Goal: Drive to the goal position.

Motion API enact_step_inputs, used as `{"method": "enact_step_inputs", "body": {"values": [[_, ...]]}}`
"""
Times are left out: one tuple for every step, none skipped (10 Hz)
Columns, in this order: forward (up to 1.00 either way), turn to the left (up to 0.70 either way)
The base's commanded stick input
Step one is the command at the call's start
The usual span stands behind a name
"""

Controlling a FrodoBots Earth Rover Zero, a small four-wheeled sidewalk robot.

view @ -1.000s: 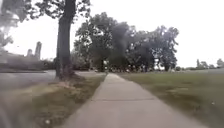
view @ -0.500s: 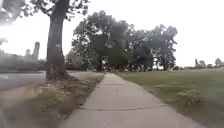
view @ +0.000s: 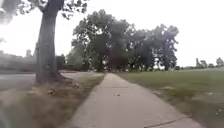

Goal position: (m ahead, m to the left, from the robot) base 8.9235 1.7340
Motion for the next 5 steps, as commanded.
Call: {"method": "enact_step_inputs", "body": {"values": [[1.00, 0.00], [1.00, 0.00], [1.00, 0.00], [1.00, 0.00], [1.00, 0.00]]}}
